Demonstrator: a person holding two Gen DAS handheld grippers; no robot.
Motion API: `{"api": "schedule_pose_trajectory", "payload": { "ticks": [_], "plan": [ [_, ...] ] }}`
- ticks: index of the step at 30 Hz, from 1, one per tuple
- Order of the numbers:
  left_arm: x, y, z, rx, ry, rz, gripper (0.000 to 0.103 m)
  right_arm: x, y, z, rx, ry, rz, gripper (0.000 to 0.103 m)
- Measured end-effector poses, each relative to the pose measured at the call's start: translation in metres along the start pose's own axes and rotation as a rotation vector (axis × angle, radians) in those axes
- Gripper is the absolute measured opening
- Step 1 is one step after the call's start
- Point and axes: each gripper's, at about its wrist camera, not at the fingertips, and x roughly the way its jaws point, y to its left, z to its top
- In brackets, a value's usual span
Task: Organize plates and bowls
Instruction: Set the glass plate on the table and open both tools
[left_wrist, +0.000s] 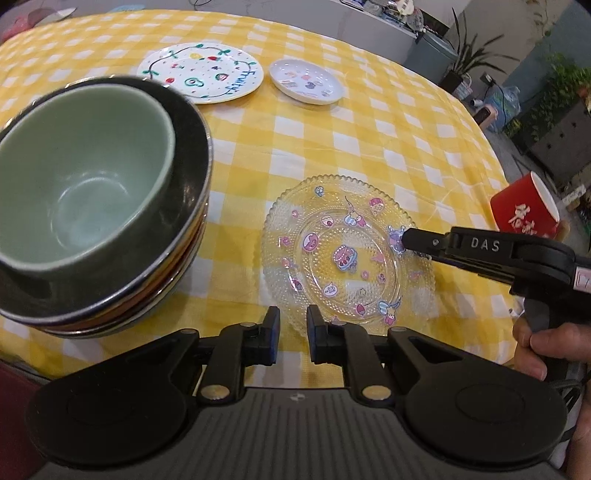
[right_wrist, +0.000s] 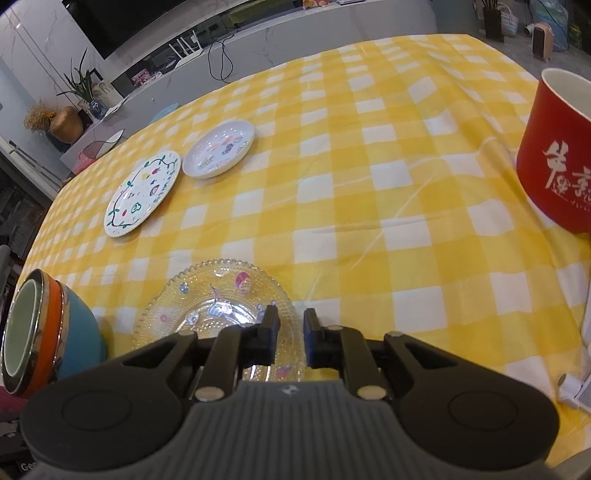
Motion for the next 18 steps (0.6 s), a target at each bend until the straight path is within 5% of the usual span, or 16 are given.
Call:
{"api": "schedule_pose_trajectory", "payload": {
  "ticks": [4, 7, 14, 18],
  "plan": [
    [-0.006, -0.016, -0.004, 0.110, -0.027, 0.059, 0.043, 0.001, 0.007, 0.001, -0.031, 0.008, -0.030, 0.019],
    [-0.014, -0.025, -0.007, 0.172, -0.080, 0.111, 0.056, -0.005, 0.010, 0.002, -0.055, -0.017, -0.049, 0.039],
    [-0.030, -0.032, -0.004, 0.252, -0.077, 0.079, 0.067, -0.018, 0.007, 0.007, -0.020, -0.047, -0.026, 0.085],
    [-0.047, -0.039, -0.005, 0.285, -0.123, 0.060, 0.075, -0.029, 0.011, 0.007, -0.021, -0.087, -0.025, 0.094]
  ]
}}
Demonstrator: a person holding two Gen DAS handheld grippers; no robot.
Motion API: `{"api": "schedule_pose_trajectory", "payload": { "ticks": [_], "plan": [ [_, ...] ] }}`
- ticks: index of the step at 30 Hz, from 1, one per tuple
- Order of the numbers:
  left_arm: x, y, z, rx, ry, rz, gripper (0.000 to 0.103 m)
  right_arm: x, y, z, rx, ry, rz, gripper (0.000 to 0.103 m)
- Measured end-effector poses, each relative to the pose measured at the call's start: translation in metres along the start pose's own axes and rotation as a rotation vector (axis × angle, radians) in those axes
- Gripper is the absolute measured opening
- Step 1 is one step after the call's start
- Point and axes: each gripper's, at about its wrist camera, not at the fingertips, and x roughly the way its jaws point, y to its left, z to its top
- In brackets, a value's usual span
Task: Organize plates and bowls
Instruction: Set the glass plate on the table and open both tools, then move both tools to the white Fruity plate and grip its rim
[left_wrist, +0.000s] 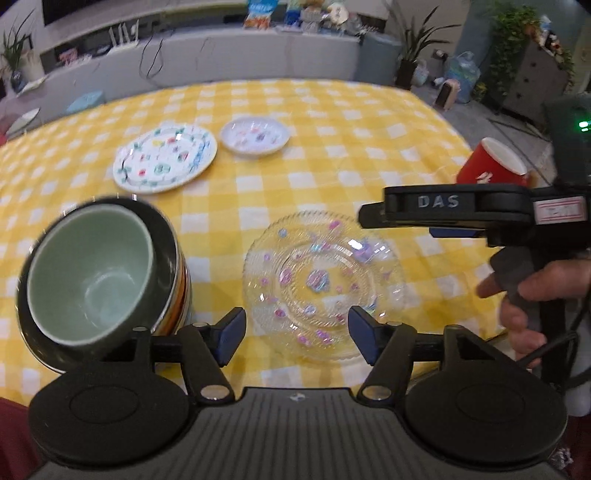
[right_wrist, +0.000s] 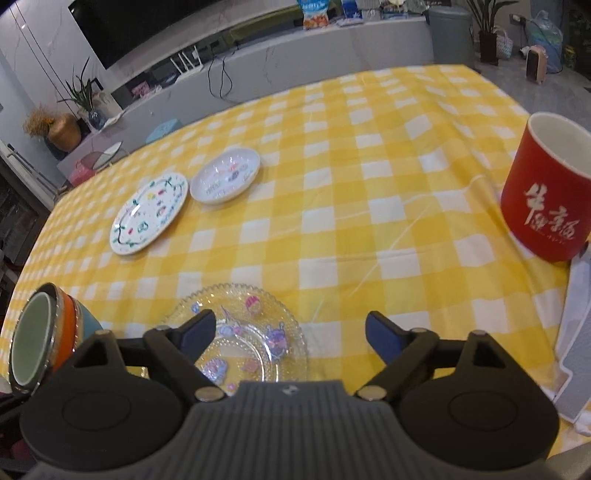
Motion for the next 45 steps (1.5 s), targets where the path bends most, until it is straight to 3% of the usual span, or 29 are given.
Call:
{"api": "schedule_pose_trajectory", "payload": {
  "ticks": [9, 13, 19, 23, 26, 30, 34, 36, 40, 42, 45],
  "plan": [
    [-0.027, -0.003, 0.014, 0.027, -0.090, -0.031, 0.082, -0.027, 0.009, -0.002, -0.018, -0.101, -0.011, 0.098],
    [-0.051, 0.018, 0.027, -0.102, -0.170, -0.027, 0.082, -0.055, 0.020, 0.005, -0.028, -0.194, -0.002, 0.098],
    [-0.090, 0.066, 0.057, -0.182, -0.269, 0.014, 0.082, -0.115, 0.046, 0.020, -0.026, -0.368, 0.072, 0.098],
    [-0.104, 0.111, 0.070, -0.313, -0.428, 0.076, 0.082, -0.141, 0.067, 0.039, -0.045, -0.414, 0.130, 0.098],
    [-0.093, 0.148, 0.090, -0.365, -0.410, 0.093, 0.082, -0.149, 0.079, 0.055, -0.041, -0.418, 0.193, 0.098],
    [-0.058, 0.190, 0.113, -0.406, -0.312, 0.088, 0.078, -0.137, 0.102, 0.078, -0.053, -0.383, 0.244, 0.097],
    [-0.015, 0.207, 0.122, -0.346, -0.240, 0.049, 0.071, -0.095, 0.131, 0.101, -0.117, -0.280, 0.276, 0.094],
    [0.003, 0.210, 0.119, -0.372, -0.223, 0.049, 0.065, -0.059, 0.141, 0.111, -0.136, -0.175, 0.312, 0.086],
    [0.049, 0.233, 0.115, -0.464, -0.098, -0.026, 0.039, 0.021, 0.149, 0.118, -0.097, 0.030, 0.316, 0.060],
    [0.069, 0.247, 0.109, -0.532, -0.036, -0.092, 0.039, 0.055, 0.146, 0.115, -0.074, 0.094, 0.318, 0.051],
    [0.084, 0.258, 0.103, -0.570, 0.011, -0.131, 0.039, 0.091, 0.136, 0.110, -0.035, 0.146, 0.299, 0.049]
  ]
}}
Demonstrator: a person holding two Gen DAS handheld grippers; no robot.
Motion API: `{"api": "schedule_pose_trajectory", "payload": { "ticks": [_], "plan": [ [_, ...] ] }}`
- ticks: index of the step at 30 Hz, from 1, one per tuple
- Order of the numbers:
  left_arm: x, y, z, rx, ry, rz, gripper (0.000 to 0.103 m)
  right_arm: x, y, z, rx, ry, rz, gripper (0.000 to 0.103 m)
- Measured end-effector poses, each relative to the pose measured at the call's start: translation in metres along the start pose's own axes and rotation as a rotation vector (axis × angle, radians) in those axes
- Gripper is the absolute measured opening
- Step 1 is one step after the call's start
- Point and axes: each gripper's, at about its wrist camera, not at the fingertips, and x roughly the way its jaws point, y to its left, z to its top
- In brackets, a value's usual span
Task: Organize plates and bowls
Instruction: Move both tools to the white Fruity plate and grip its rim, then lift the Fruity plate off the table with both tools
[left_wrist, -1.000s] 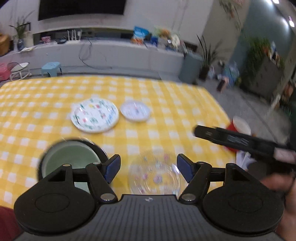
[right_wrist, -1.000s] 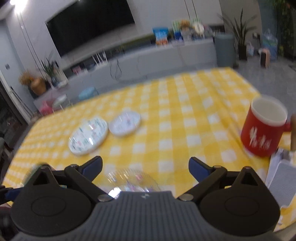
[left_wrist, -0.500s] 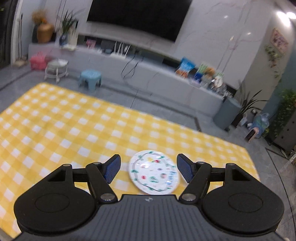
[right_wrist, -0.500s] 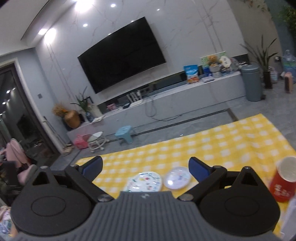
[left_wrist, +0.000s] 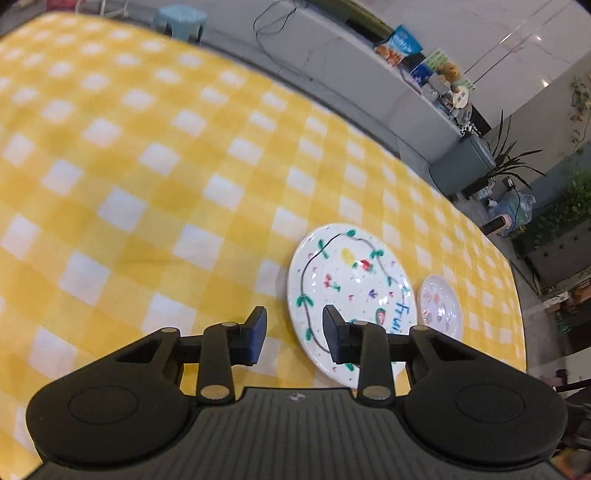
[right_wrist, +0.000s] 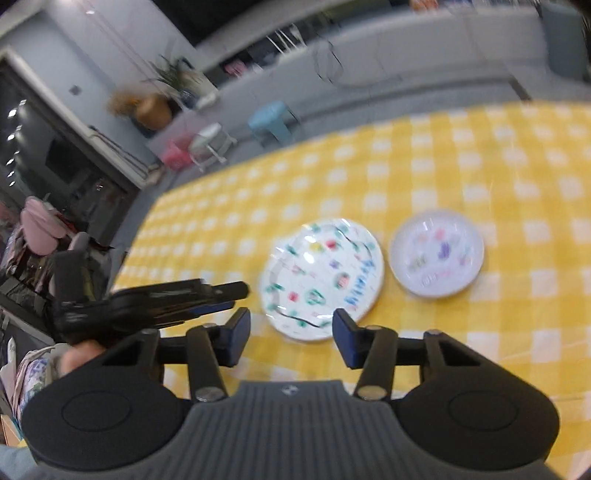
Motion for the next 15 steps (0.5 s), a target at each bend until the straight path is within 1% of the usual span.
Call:
{"api": "schedule_pose_trajectory", "payload": {
  "ticks": [2, 4, 6, 9, 13, 15],
  "plan": [
    [0.002, 0.004, 0.003, -0.004, -0.004, 0.023, 0.039, 0.015, -0.012, 0.001, 0.030, 0.000, -0.009, 0.049],
    [0.001, 0.008, 0.004, -0.008, -0.007, 0.002, 0.039, 0.026, -0.026, 0.002, 0.053, 0.000, -0.022, 0.048],
    [0.001, 0.008, 0.007, 0.001, -0.007, -0.019, 0.039, 0.032, -0.035, -0.001, 0.068, 0.006, -0.014, 0.048],
    [0.003, 0.004, 0.010, 0.016, -0.017, -0.022, 0.039, 0.038, -0.045, -0.001, 0.092, 0.012, -0.010, 0.048],
    [0.013, 0.001, 0.012, 0.020, -0.013, 0.013, 0.039, 0.046, -0.056, -0.006, 0.143, 0.010, 0.012, 0.048],
    [0.017, 0.003, 0.013, 0.013, -0.002, 0.019, 0.039, 0.050, -0.060, -0.008, 0.166, 0.012, 0.025, 0.048]
  ]
}}
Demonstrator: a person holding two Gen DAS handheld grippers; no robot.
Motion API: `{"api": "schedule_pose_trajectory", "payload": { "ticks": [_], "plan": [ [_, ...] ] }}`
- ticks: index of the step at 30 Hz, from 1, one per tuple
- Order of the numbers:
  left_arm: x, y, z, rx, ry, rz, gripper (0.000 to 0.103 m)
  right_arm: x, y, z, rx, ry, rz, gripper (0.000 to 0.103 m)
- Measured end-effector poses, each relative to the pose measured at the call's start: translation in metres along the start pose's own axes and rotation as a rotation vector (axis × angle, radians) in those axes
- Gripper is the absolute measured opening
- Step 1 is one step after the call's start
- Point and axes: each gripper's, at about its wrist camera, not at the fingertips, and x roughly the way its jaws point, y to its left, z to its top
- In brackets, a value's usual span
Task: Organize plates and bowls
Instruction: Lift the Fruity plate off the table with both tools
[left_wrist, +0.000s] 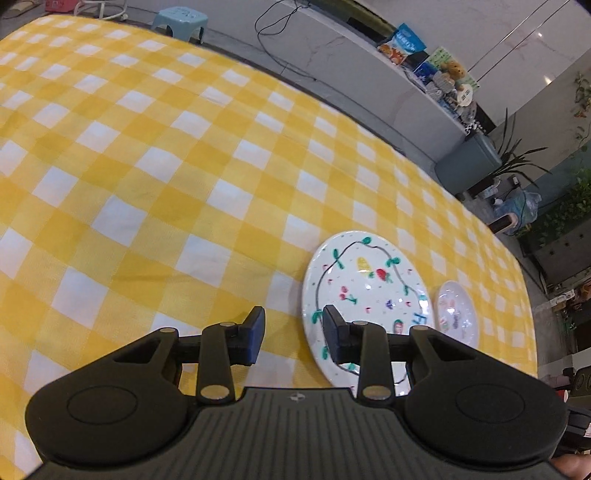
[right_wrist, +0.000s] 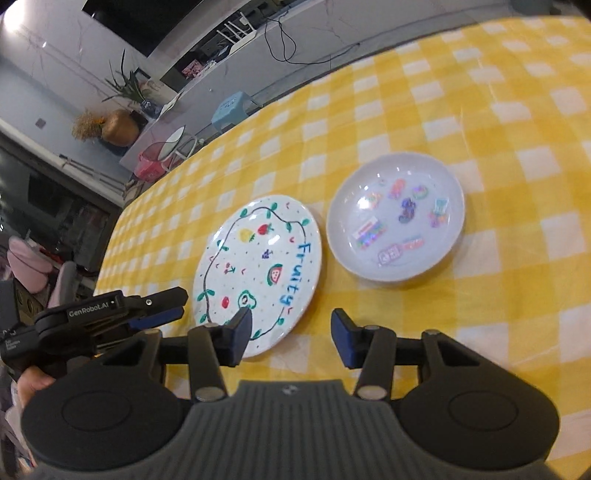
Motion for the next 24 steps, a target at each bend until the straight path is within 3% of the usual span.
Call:
{"api": "schedule_pose_trajectory", "payload": {
  "ticks": [10, 15, 20, 24],
  "plan": [
    [0.010, 0.024, 0.007, -0.050, 0.010, -0.162, 0.039, 0.011, -0.012, 0.008, 0.093, -0.001, 0.065, 0.044],
    [0.013, 0.025, 0.005, -0.061, -0.006, -0.181, 0.039, 0.013, -0.025, 0.012, 0.165, -0.004, 0.124, 0.040],
    [0.014, 0.026, 0.004, -0.071, -0.013, -0.194, 0.038, 0.014, -0.040, 0.011, 0.246, -0.013, 0.166, 0.028],
    [0.017, 0.026, 0.005, -0.071, -0.014, -0.182, 0.028, 0.014, -0.048, 0.010, 0.257, -0.016, 0.186, 0.023]
  ]
}}
